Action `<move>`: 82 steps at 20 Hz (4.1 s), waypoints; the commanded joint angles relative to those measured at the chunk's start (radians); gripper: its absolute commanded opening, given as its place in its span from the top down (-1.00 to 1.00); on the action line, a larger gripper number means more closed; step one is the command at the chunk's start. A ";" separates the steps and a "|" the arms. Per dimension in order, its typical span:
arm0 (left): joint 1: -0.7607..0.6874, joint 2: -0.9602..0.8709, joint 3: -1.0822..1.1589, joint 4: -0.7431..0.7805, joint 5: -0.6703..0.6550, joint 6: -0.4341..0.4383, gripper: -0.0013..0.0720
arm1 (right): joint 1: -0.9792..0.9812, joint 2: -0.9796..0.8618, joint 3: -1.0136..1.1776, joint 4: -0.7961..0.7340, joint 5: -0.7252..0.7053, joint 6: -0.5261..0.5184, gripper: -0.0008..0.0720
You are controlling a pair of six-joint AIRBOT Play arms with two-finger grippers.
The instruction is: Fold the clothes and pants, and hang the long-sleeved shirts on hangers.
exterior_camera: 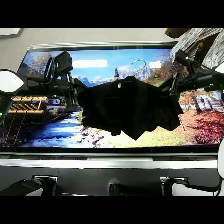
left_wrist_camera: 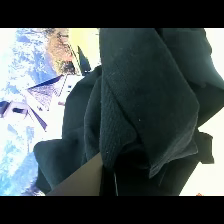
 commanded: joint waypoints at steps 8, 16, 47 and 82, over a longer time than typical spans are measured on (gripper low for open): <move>0.000 0.000 0.001 0.000 0.010 -0.001 0.92 | 0.016 0.021 0.000 -0.038 0.070 0.038 0.91; 0.000 0.000 0.001 0.000 0.233 -0.279 -0.30 | 0.016 0.313 0.000 -0.249 0.106 0.309 0.93; 0.085 0.022 0.001 0.004 0.232 -1.218 -0.27 | 0.015 0.453 0.428 -1.848 -0.136 1.576 0.92; 0.102 0.050 0.001 0.083 0.184 -1.251 -0.33 | -0.547 0.467 0.496 -1.690 -0.388 1.805 -0.22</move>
